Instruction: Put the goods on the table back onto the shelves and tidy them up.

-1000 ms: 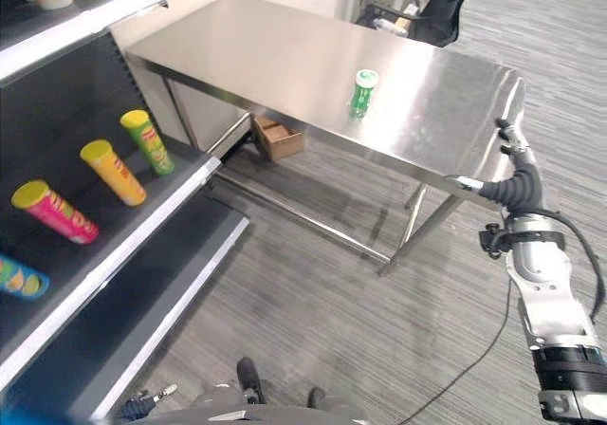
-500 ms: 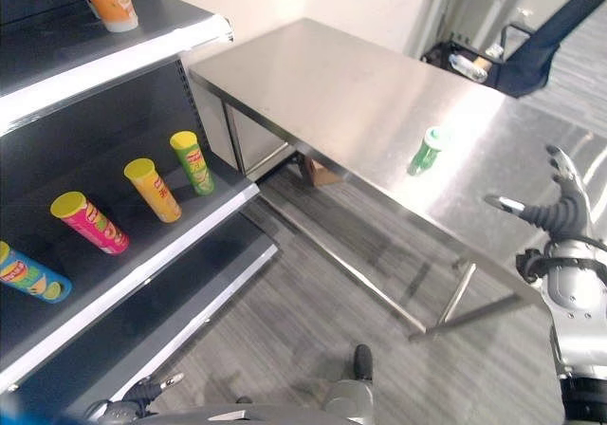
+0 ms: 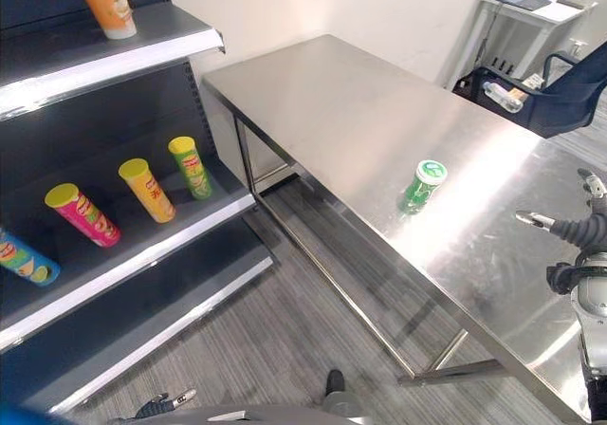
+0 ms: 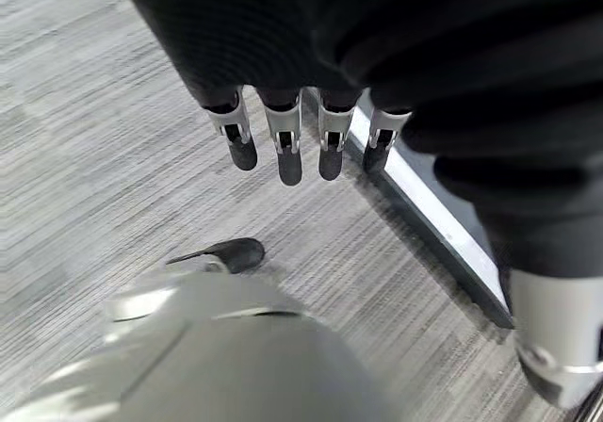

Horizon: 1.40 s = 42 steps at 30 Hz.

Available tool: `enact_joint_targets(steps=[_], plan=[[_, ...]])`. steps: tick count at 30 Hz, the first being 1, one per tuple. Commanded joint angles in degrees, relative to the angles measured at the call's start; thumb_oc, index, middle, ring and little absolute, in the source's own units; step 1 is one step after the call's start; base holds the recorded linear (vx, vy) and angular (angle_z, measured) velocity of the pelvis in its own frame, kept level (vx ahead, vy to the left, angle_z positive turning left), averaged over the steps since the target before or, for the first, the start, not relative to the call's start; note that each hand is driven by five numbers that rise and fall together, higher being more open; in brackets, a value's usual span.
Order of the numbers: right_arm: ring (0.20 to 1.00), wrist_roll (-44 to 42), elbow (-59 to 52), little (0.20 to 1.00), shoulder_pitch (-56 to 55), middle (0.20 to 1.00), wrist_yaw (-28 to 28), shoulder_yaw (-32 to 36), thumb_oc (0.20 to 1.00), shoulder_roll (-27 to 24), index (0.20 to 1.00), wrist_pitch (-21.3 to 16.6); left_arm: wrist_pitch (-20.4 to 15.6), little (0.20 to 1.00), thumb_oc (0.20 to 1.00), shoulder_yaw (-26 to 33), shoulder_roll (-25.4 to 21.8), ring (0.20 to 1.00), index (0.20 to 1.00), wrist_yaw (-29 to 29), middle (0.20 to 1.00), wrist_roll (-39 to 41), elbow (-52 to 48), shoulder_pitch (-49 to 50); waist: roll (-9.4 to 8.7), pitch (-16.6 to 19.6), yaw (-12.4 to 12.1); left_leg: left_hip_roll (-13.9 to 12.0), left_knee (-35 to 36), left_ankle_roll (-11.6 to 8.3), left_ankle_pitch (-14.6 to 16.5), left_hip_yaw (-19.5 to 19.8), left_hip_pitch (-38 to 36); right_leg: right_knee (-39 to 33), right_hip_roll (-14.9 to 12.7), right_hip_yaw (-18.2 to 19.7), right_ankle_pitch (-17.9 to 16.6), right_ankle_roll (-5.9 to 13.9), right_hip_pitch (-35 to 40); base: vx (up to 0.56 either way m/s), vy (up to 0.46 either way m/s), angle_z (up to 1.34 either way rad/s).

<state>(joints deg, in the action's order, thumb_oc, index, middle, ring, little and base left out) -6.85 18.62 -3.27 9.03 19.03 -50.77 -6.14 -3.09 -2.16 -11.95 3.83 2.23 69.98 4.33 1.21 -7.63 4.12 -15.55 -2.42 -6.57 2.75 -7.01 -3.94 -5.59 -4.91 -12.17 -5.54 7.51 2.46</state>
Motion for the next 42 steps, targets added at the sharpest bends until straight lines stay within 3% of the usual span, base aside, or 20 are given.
enact_joint_targets(steps=[1,2,4,7,16,29,30,31,36,42], plan=[[1.0,-2.6,0.1,1.0,2.6,1.0,0.2,-1.5,1.0,-2.3,1.0,-2.5,0.1,1.0,1.0,-1.2,-5.8,1.0,1.0,0.1,1.0,2.5,0.4,-2.1,-5.35,0.9,-0.4,-1.2,-0.8,-3.52,-7.2,-4.6,2.8,3.7,-1.6,0.6,8.3,-0.28,1.9,-0.08,-0.131,0.36],[1.0,-3.1,1.6,1.0,3.4,1.0,-0.4,-3.2,1.0,-2.4,1.0,-2.2,0.3,1.0,1.0,-1.3,-6.1,1.0,1.0,0.0,1.0,2.5,0.0,-1.9,-5.06,0.4,-0.3,-2.9,-1.2,-3.11,-9.1,-11.7,4.1,4.2,-1.5,-1.8,8.9,-0.75,2.3,-0.06,-0.111,0.95],[1.0,-2.9,3.7,1.0,4.6,1.0,-0.4,-4.5,1.0,-3.2,1.0,-1.7,0.8,1.0,1.0,-1.3,-6.4,1.0,1.0,-0.5,1.0,2.0,-0.2,-1.2,-4.28,0.6,-0.4,-4.0,0.2,-3.57,-9.7,-15.6,3.0,4.3,-0.8,-3.0,9.8,-1.08,2.9,0.02,-0.102,1.26],[1.0,-2.9,4.3,1.0,5.1,1.0,-1.4,-5.7,1.0,-3.4,1.0,-1.2,1.1,1.0,1.0,-1.6,-6.3,1.0,1.0,-0.8,1.0,0.7,0.6,-0.7,-3.39,1.0,-0.5,-4.6,0.3,-4.89,-10.0,-15.8,2.1,3.8,-0.7,-4.3,11.0,-1.0,4.8,0.07,-0.034,0.27],[1.0,-0.7,17.5,1.0,15.7,1.0,-1.5,-15.0,1.0,-5.5,1.0,-0.1,0.8,1.0,1.0,-3.3,-6.3,1.0,1.0,-1.3,1.0,0.7,0.9,0.8,-2.12,1.5,-2.9,-3.9,0.3,-5.81,-11.1,-15.3,1.7,2.8,-1.9,-6.5,10.7,-0.87,7.4,0.02,0.003,0.08],[1.0,-2.0,34.3,1.0,27.0,1.0,-2.6,-23.1,1.0,-4.6,1.0,1.0,0.1,1.0,1.0,-5.4,-5.9,1.0,1.0,-1.6,1.0,1.7,0.9,0.6,-1.19,1.8,-5.0,-2.7,2.4,-5.0,-12.5,-14.0,1.9,3.2,-2.7,-9.2,9.9,-0.72,7.5,0.01,0.01,0.14],[0.526,-1.6,36.2,0.526,27.9,0.526,-2.8,-23.8,0.526,-4.5,0.526,1.1,0.0,1.0,1.0,-5.8,-5.8,1.0,1.0,-1.6,1.0,1.7,0.8,0.6,-1.18,1.8,-5.2,-2.7,2.5,-5.01,-12.5,-13.8,1.9,3.2,-2.8,-9.3,9.9,-0.71,7.6,0.02,0.007,0.07],[0.2,-1.1,39.7,0.2,29.9,0.2,-3.0,-25.3,0.2,-4.1,0.2,1.5,-0.1,1.0,1.0,-6.2,-5.6,1.0,1.0,-1.7,1.0,1.7,1.2,0.4,-1.1,1.9,-5.4,-2.6,2.9,-4.98,-12.6,-13.5,1.9,3.1,-2.8,-9.6,9.9,-0.65,7.7,0.03,0.006,0.07],[0.2,0.8,44.8,0.2,31.4,0.2,-3.1,-26.5,0.2,-3.1,0.2,2.5,-0.2,1.0,1.0,-6.2,-5.6,1.0,1.0,-1.4,1.0,1.8,1.7,0.1,-1.02,1.9,-5.8,-2.5,3.3,-4.94,-12.6,-13.0,1.7,3.0,-2.8,-10.1,9.9,-0.59,7.9,0.02,0.006,0.09],[0.2,2.3,42.3,0.2,29.2,0.2,-2.7,-25.7,0.2,-3.2,0.2,2.5,0.1,1.0,1.0,-5.7,-5.5,1.0,1.0,-1.2,1.0,1.4,2.3,0.2,-1.06,1.8,-5.4,-2.5,3.5,-4.93,-12.4,-13.2,1.3,3.0,-2.8,-9.9,10.0,-0.53,7.9,0.01,0.006,0.02]])
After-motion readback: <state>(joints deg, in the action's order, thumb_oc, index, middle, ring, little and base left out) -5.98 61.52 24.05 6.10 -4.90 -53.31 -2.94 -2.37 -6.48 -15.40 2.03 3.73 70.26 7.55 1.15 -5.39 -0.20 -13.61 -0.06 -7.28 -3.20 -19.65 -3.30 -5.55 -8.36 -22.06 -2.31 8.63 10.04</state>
